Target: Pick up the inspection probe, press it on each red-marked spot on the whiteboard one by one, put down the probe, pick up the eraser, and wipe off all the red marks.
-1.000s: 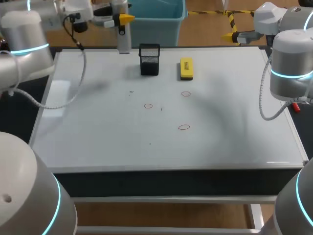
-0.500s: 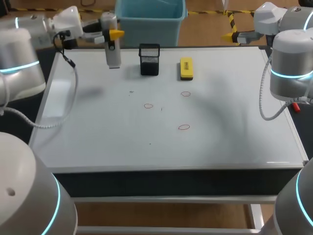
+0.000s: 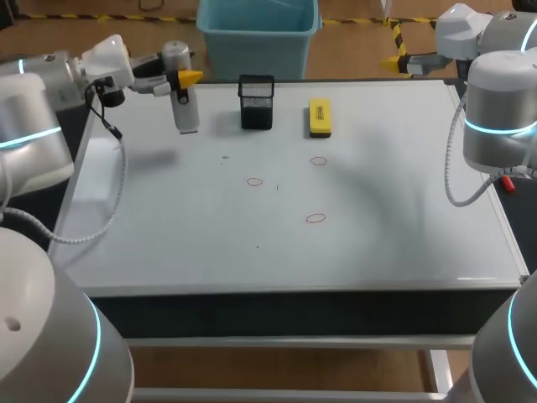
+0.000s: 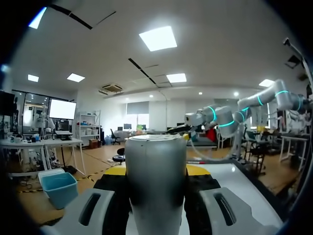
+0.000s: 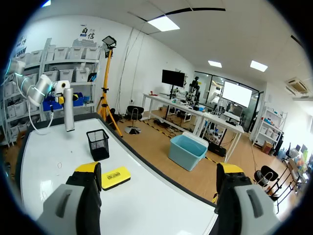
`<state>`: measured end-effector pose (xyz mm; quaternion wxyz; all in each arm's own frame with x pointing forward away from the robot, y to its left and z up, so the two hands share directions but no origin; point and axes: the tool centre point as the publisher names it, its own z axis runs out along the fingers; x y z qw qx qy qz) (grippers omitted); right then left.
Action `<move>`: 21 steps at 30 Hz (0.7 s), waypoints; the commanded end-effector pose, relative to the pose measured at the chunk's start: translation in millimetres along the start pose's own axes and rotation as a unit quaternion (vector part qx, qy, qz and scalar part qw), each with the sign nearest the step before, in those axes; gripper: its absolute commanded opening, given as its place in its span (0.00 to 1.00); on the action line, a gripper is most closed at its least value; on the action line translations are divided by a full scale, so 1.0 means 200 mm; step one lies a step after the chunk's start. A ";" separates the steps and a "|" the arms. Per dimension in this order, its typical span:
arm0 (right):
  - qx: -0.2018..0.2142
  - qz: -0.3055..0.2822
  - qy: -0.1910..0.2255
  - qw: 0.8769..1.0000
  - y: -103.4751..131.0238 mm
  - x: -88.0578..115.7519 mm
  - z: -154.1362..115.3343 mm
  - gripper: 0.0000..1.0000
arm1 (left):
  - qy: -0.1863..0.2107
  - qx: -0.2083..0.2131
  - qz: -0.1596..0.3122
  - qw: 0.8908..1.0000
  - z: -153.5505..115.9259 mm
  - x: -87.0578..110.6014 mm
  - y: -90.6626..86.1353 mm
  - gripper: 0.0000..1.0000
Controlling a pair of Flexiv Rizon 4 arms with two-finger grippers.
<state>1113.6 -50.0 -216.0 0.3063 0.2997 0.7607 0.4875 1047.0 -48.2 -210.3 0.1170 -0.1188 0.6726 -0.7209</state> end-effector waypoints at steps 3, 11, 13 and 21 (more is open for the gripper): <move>0.000 0.000 0.000 1.000 0.00 0.00 0.00 1.00 | 0.002 0.002 -0.001 1.000 -0.01 -0.02 0.06 0.00; 0.000 0.000 0.000 1.000 0.00 0.00 0.00 1.00 | -0.002 -0.001 -0.004 1.000 -0.03 -0.03 0.09 0.00; 0.000 0.000 0.000 1.000 0.00 0.00 0.00 1.00 | -0.004 -0.002 -0.003 1.000 -0.03 -0.04 0.09 0.00; 0.000 0.000 0.000 1.000 0.00 0.00 0.00 1.00 | -0.006 -0.003 0.002 1.000 -0.04 -0.04 0.09 0.00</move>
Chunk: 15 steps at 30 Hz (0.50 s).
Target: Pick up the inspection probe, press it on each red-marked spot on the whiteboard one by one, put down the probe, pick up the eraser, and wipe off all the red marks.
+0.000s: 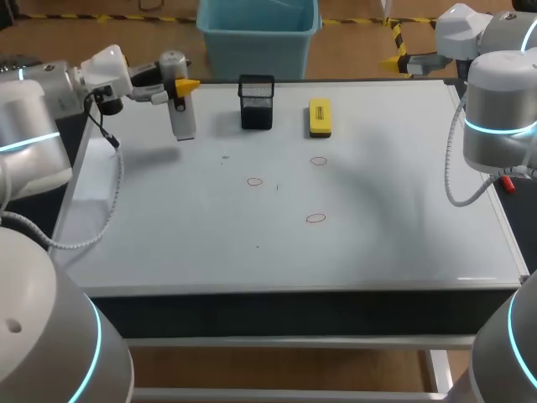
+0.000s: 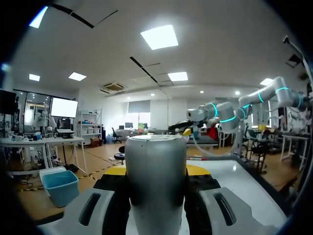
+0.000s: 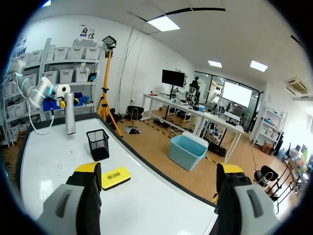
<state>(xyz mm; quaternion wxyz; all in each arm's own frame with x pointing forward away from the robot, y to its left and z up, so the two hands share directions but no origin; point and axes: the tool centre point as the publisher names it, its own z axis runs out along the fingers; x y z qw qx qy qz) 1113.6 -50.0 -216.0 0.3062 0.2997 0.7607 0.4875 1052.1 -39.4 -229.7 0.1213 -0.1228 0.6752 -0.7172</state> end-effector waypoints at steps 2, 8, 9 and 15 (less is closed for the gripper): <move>0.000 0.000 0.000 1.000 0.00 0.00 0.00 1.00 | 0.000 0.000 -0.004 1.000 0.00 0.00 0.00 0.00; 0.000 0.000 0.000 1.000 0.00 0.00 0.00 1.00 | -0.007 -0.005 -0.009 1.000 -0.01 0.00 0.00 0.00; 0.000 0.000 0.000 1.000 0.00 0.00 0.00 1.00 | -0.007 -0.005 -0.009 1.000 -0.01 0.00 0.00 0.00; 0.000 0.000 0.000 1.000 0.00 0.00 0.00 1.00 | -0.007 -0.005 -0.009 1.000 -0.01 0.00 0.00 0.00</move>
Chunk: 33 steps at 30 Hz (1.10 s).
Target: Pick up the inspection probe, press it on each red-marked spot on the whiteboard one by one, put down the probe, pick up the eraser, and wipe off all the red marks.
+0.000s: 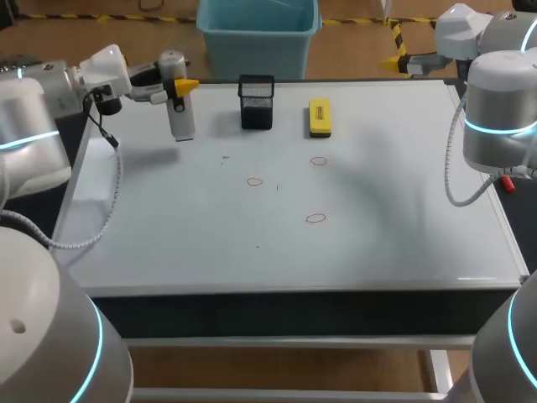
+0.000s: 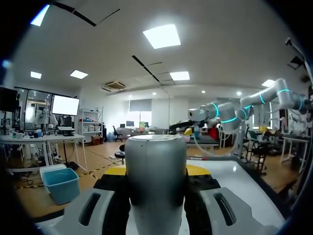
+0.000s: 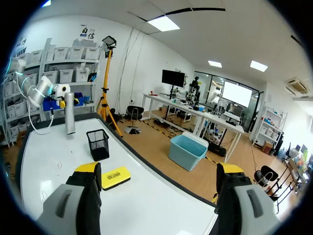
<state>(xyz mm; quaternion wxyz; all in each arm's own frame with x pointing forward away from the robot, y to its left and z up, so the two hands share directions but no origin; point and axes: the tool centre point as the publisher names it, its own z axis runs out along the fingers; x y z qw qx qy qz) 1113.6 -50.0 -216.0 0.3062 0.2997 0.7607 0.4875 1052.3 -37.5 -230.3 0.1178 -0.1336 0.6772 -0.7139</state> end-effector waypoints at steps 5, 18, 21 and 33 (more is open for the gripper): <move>0.000 0.000 0.000 1.000 0.00 0.00 0.00 1.00 | -0.001 0.001 0.000 1.000 0.00 0.00 0.00 0.00; 0.055 -0.138 0.212 0.966 0.05 0.09 0.12 1.00 | -0.001 0.001 0.000 1.000 0.00 0.00 0.00 0.00; 0.082 -0.184 0.271 0.941 0.04 0.13 0.18 1.00 | -0.001 0.001 0.000 1.000 0.00 0.00 0.00 0.00; 0.205 -0.403 0.435 0.779 0.04 0.25 0.36 1.00 | -0.001 0.001 0.000 1.000 0.00 0.00 0.00 0.00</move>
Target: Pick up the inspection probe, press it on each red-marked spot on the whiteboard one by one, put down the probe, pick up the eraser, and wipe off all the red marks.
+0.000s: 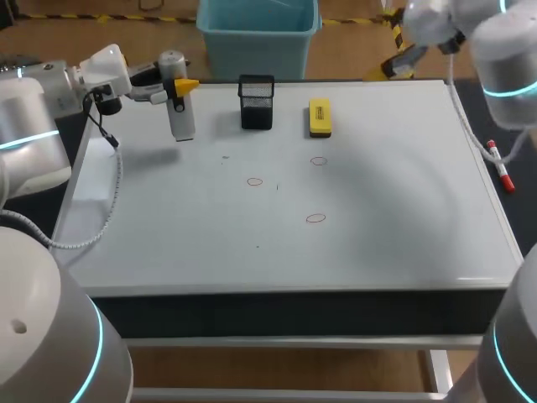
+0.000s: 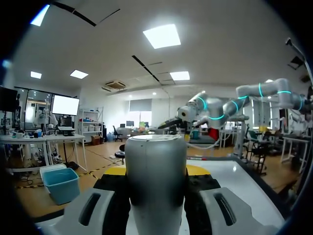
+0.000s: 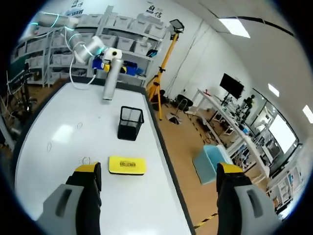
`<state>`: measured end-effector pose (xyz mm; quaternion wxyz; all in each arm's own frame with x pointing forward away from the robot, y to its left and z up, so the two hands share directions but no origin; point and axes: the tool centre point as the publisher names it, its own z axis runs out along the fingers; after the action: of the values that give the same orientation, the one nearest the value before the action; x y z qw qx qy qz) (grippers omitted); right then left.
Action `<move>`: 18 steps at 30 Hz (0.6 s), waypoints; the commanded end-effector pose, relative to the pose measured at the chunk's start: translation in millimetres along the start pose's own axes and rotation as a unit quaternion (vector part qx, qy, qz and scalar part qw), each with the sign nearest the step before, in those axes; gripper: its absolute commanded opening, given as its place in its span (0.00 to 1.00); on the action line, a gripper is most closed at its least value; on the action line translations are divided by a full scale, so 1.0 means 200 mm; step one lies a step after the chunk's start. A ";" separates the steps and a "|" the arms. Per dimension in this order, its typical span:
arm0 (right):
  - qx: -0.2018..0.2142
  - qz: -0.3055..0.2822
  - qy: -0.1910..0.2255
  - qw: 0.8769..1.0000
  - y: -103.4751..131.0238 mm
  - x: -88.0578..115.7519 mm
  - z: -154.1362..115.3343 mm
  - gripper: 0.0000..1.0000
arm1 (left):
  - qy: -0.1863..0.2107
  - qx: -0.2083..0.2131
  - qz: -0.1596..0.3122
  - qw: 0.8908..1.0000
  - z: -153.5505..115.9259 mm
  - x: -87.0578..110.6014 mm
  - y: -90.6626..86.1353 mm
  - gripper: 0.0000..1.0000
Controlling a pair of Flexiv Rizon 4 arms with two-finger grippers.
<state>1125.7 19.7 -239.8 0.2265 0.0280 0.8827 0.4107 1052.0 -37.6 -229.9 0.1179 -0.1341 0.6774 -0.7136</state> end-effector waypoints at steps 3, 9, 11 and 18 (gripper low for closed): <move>0.158 -0.243 0.317 0.903 0.02 -0.02 0.12 1.00 | -0.001 0.001 0.000 1.000 0.00 0.00 0.00 0.00; 0.193 -0.342 0.382 0.837 0.01 0.02 0.21 1.00 | -0.001 0.001 0.000 1.000 0.00 0.00 0.00 0.00; 0.200 -0.363 0.392 0.821 0.00 0.03 0.23 1.00 | -0.001 0.001 0.000 1.000 0.00 0.00 0.00 0.00; 0.222 -0.431 0.418 0.768 -0.04 0.05 0.32 1.00 | -0.001 0.001 0.000 1.000 0.00 0.00 0.00 0.00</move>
<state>1138.4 56.9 -281.7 0.1788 -0.2207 0.9252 0.2516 1052.0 -37.6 -229.9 0.1179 -0.1341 0.6774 -0.7136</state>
